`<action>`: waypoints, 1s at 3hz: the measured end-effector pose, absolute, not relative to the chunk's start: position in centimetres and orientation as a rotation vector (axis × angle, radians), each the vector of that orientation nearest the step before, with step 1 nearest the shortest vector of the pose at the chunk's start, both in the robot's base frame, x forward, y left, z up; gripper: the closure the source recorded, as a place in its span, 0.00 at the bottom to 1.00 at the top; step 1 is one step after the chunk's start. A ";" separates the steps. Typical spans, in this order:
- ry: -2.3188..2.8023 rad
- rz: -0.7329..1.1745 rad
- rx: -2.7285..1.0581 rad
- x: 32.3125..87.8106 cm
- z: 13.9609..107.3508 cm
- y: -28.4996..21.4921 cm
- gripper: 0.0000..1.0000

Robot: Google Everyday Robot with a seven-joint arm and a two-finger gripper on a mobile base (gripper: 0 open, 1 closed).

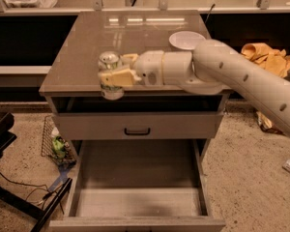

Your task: Pick 7up can from middle drawer and place on counter

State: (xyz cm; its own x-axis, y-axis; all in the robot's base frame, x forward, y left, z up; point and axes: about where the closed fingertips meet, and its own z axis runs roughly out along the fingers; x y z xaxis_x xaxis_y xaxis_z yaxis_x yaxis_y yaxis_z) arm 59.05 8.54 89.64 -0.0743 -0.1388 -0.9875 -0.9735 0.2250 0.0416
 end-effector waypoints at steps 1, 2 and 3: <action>1.472 0.983 -1.080 63.3 92.6 9.5 1.00; 1.473 0.950 -1.054 66.9 93.7 10.0 1.00; 1.472 0.927 -1.011 70.5 91.9 11.4 1.00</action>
Offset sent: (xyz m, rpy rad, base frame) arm 0.1262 0.0151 0.0514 0.0085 -0.0333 -0.1324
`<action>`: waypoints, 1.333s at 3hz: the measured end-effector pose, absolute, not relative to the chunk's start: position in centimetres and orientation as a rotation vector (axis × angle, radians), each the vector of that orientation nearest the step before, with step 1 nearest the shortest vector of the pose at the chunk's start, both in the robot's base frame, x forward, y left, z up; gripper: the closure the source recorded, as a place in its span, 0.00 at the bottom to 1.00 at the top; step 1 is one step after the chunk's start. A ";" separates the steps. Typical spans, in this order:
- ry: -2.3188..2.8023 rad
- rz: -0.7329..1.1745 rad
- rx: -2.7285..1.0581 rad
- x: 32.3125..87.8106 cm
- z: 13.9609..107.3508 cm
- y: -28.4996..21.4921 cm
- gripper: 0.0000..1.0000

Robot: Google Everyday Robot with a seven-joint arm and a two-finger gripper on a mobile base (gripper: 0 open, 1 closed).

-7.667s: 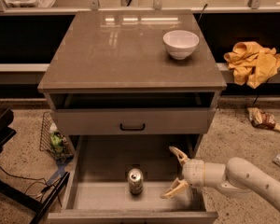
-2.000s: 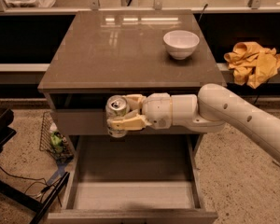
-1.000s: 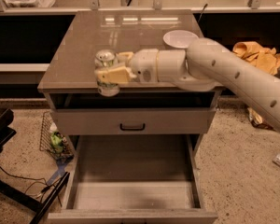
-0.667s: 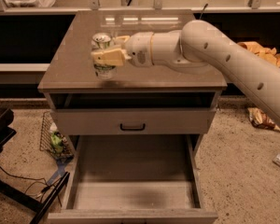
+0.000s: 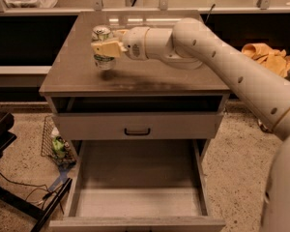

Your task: Pick 7up can from middle drawer and place on counter

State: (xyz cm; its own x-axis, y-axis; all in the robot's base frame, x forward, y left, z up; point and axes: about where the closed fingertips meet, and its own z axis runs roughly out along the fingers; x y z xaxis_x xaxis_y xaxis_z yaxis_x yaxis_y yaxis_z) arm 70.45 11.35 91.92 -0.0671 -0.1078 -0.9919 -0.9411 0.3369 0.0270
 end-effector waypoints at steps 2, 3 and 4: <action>1.465 0.905 -0.919 76.0 87.1 14.4 1.00; 1.465 0.905 -0.920 76.0 87.4 14.4 0.83; 1.465 0.905 -0.920 76.0 87.5 14.4 0.60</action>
Offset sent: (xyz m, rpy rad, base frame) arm 0.0872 0.0398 -0.0820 0.0548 0.0043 -0.1212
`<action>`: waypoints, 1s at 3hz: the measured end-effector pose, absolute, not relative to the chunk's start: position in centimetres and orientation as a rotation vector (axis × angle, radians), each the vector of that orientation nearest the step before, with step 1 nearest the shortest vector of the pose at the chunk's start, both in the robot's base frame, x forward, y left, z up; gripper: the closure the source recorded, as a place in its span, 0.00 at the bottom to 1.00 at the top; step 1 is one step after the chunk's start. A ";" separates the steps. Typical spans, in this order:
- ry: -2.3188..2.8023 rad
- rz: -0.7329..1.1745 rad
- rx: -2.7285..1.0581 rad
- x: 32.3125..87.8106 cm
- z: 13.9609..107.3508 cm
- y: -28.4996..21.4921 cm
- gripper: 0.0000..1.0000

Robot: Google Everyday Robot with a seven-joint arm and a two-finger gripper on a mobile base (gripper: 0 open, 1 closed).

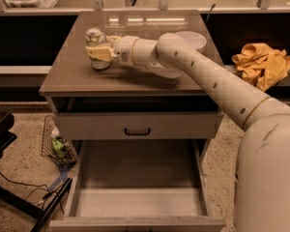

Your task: Pick 7up can from middle drawer and place on counter

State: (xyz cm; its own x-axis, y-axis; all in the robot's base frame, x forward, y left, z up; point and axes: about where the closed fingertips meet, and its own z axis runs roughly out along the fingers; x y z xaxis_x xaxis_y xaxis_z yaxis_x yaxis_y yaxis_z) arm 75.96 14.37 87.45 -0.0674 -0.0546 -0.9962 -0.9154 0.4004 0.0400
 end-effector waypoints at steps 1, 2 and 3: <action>1.464 0.905 -0.920 76.0 87.5 14.4 0.29; 1.464 0.905 -0.920 76.0 87.5 14.4 0.06; 1.463 0.908 -0.922 75.9 87.5 14.6 0.00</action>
Offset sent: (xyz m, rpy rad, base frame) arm 0.0000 0.0001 0.0003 0.0000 0.0000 0.0002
